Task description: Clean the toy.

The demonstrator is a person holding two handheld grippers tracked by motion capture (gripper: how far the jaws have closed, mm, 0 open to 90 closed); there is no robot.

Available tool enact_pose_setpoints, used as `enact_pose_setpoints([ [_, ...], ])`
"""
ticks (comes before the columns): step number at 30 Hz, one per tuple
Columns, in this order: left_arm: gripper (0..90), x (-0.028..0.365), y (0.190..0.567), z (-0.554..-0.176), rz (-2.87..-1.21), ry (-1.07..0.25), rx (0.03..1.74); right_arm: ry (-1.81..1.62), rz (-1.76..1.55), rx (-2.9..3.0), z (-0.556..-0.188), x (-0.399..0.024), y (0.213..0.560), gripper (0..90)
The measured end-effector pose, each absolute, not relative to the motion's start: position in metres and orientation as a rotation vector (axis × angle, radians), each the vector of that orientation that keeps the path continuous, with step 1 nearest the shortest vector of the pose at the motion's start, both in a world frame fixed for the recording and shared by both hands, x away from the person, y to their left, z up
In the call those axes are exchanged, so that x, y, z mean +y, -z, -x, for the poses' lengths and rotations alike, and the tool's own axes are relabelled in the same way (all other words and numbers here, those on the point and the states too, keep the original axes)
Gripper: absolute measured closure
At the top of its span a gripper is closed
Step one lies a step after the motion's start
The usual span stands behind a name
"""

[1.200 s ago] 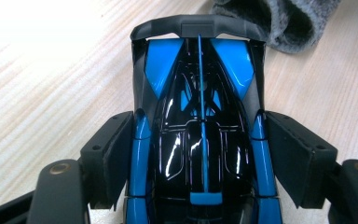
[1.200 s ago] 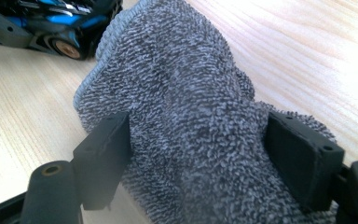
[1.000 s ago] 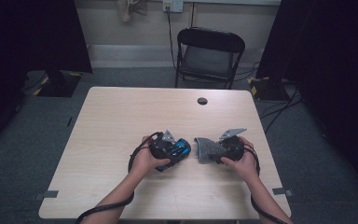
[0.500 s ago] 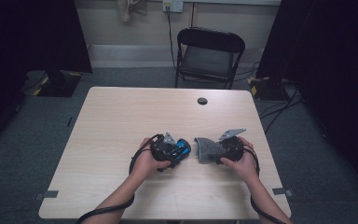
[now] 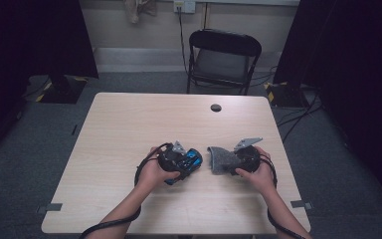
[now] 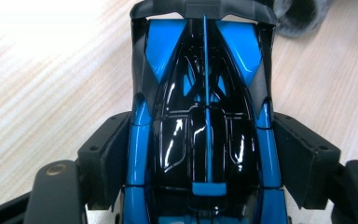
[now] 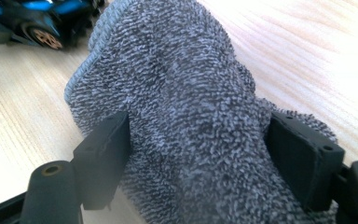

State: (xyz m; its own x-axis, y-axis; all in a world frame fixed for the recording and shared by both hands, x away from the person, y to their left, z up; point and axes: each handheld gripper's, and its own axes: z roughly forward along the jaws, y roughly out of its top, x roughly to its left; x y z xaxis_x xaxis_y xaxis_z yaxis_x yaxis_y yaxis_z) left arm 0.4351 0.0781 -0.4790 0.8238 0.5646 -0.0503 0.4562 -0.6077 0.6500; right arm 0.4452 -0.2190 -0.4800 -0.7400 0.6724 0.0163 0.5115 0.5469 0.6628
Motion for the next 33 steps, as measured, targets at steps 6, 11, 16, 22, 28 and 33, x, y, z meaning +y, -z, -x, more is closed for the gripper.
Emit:
enact_pose_setpoints([
  [6, 27.6, 0.077, 0.476, -0.435, -2.336, -0.197, 0.73, -0.938, -0.988, 2.536, -0.445, -0.217, 0.483, 23.7],
  [11, 27.8, 0.077, 0.472, -0.435, -2.326, -0.196, 0.706, -0.939, -0.993, 2.53, -0.445, -0.217, 0.484, 25.1],
  [16, 28.0, 0.078, 0.464, -0.436, -2.313, -0.22, 0.695, -0.902, -0.961, 2.523, -0.444, -0.215, 0.486, 26.4],
  [22, 28.1, 0.074, 0.471, -0.436, -2.355, -0.224, 0.662, -0.908, -0.968, 2.515, -0.443, -0.215, 0.486, 26.4],
  [28, 28.1, 0.071, 0.477, -0.436, -2.354, -0.23, 0.673, -0.91, -0.97, 2.513, -0.443, -0.215, 0.486, 26.3],
  [33, 27.9, 0.072, 0.476, -0.436, -2.36, -0.227, 0.665, -0.914, -0.972, 2.512, -0.443, -0.215, 0.487, 26.2],
])
